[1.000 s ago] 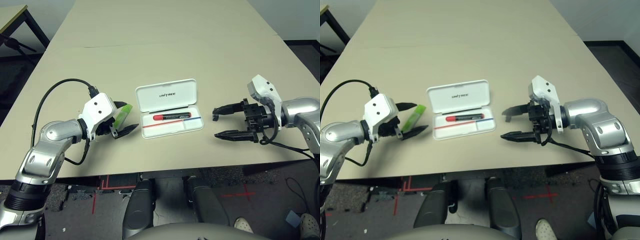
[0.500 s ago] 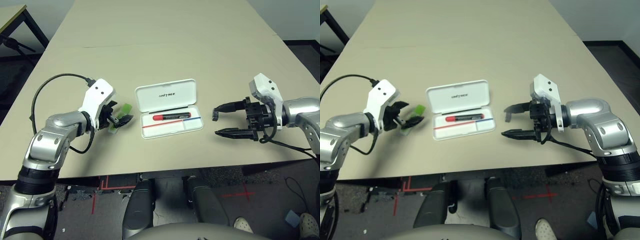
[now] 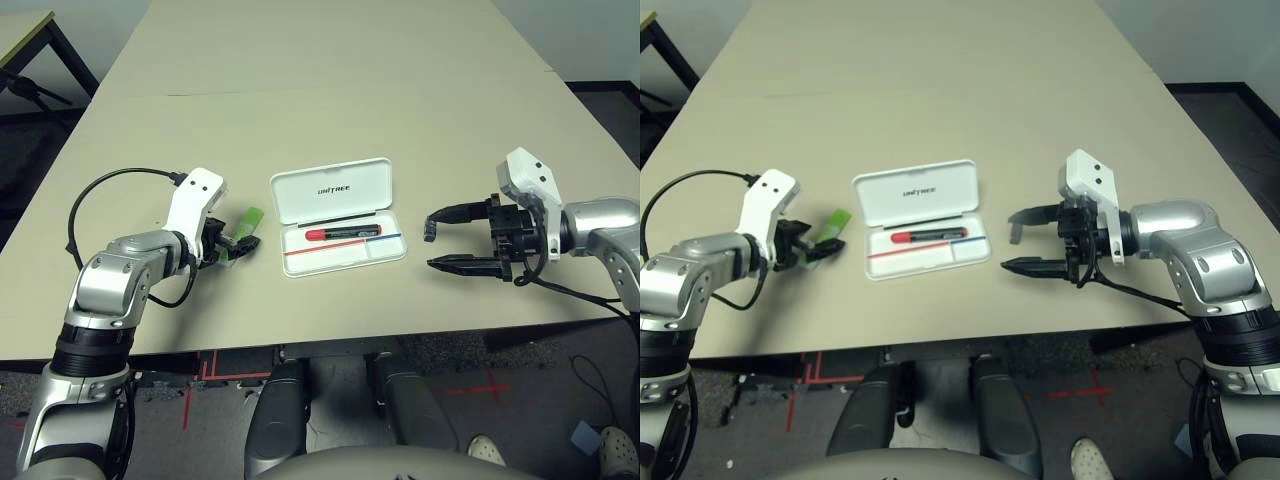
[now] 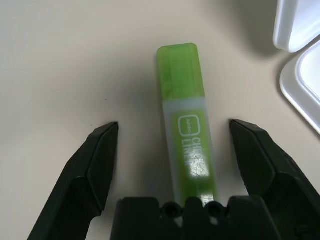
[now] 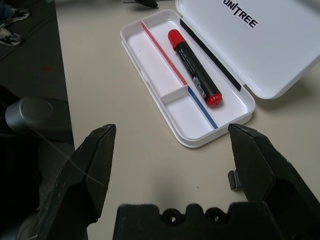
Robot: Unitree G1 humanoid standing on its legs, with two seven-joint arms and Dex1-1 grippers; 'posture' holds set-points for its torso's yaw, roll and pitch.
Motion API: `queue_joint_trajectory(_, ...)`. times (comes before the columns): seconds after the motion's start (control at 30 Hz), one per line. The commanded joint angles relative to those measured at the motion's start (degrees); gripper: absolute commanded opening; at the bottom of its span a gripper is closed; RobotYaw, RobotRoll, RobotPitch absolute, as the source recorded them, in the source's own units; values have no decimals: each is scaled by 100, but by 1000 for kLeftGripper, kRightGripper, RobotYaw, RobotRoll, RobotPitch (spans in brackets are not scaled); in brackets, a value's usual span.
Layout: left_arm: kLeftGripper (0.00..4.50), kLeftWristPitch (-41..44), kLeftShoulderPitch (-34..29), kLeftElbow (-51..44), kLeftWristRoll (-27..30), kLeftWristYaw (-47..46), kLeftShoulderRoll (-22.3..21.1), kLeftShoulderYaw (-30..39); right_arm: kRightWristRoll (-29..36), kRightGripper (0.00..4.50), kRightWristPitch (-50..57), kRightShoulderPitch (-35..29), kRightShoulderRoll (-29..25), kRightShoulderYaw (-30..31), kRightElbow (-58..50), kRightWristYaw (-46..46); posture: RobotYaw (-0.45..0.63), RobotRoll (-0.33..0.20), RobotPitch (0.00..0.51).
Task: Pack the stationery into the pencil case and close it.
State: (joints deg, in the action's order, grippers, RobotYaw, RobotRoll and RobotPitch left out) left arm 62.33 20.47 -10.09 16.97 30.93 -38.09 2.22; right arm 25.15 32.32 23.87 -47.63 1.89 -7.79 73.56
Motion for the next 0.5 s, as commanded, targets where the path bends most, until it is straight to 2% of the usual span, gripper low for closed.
queue_joint_trajectory(0.03, 3609, 293, -112, 194, -2, -39, -9, -116, 40, 4500, -50, -62, -16, 38, -105, -18, -32, 0, 180)
queue_joint_trajectory(0.13, 2487, 419, -147, 104, 34, -10, -77, -149, 33, 4500, -53, -51, -14, 43, -87, -24, -32, 0, 180)
queue_joint_trajectory(0.27, 1072, 529, -185, -165, 150, 284, -457, -219, 10, 4500, -80, -4, 11, 71, -21, -37, -27, 0, 182)
queue_joint_trajectory(0.5, 1084, 154, -192, -576, 435, 1189, -1303, -418, 5, 4500, -123, 32, 11, 108, 55, 7, -17, 0, 181)
